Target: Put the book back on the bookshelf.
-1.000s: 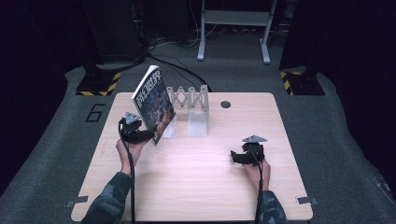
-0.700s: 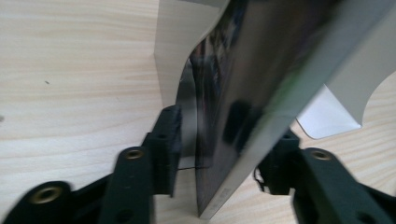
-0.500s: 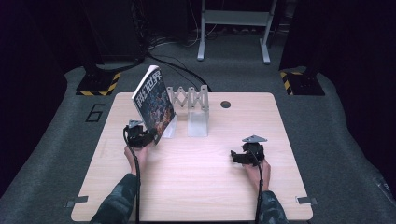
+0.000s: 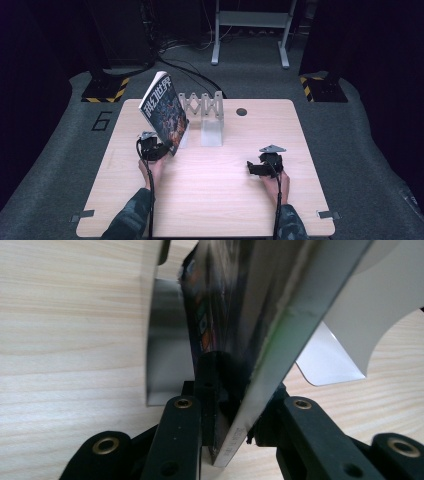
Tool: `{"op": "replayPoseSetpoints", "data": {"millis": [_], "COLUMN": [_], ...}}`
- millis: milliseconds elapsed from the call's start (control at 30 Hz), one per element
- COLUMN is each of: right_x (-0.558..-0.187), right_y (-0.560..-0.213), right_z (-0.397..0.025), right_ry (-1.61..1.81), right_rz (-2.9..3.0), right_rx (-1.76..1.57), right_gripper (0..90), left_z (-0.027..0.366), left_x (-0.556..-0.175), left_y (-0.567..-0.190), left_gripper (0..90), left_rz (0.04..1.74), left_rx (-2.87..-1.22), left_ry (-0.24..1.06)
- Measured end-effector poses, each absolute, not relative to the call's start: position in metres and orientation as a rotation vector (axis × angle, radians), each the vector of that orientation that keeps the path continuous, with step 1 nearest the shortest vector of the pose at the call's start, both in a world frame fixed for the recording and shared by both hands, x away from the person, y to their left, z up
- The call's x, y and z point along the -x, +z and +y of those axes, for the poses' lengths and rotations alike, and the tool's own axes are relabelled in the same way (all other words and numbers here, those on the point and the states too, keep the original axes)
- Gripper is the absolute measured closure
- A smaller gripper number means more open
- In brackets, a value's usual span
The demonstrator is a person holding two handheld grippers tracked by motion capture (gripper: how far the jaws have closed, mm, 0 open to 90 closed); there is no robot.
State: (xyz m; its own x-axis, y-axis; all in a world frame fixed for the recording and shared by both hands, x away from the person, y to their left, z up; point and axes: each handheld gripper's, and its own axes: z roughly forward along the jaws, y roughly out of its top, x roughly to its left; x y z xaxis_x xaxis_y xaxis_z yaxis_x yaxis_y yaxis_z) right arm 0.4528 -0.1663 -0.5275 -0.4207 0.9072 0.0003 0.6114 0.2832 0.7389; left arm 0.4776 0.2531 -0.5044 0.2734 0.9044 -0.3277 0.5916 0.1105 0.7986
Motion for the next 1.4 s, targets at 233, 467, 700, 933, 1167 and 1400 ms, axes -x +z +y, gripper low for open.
{"op": "replayPoseSetpoints", "data": {"millis": [233,467,700,933,1167,1400], "right_x": [-0.453,-0.453,-0.453,-0.453,-0.453,-0.453], "right_y": [-0.528,-0.528,-0.528,-0.528,-0.528,-0.528], "right_z": [-0.166,-0.166,-0.166,-0.166,-0.166,-0.166], "right_ry": [0.949,0.944,0.944,0.948,0.943,0.943], "right_rz": [2.128,2.133,2.133,2.13,2.134,2.135], "right_rx": [-1.361,-1.363,-1.367,-1.362,-1.364,-1.364], "right_gripper": [15.0,15.1,15.1,15.1,15.1,15.1], "left_z": [0.247,0.236,0.228,0.228,0.227,0.23], "left_x": [-0.474,-0.471,-0.472,-0.47,-0.463,-0.449], "left_y": [-0.506,-0.506,-0.508,-0.511,-0.512,-0.505], "left_gripper": [75.4,72.5,72.7,71.2,45.8,21.3], "left_rz": [1.396,1.37,1.362,1.356,1.346,1.301], "left_rx": [-1.571,-1.588,-1.585,-1.571,-1.59,-1.66], "left_ry": [0.386,0.35,0.322,0.323,0.36,0.423]}}
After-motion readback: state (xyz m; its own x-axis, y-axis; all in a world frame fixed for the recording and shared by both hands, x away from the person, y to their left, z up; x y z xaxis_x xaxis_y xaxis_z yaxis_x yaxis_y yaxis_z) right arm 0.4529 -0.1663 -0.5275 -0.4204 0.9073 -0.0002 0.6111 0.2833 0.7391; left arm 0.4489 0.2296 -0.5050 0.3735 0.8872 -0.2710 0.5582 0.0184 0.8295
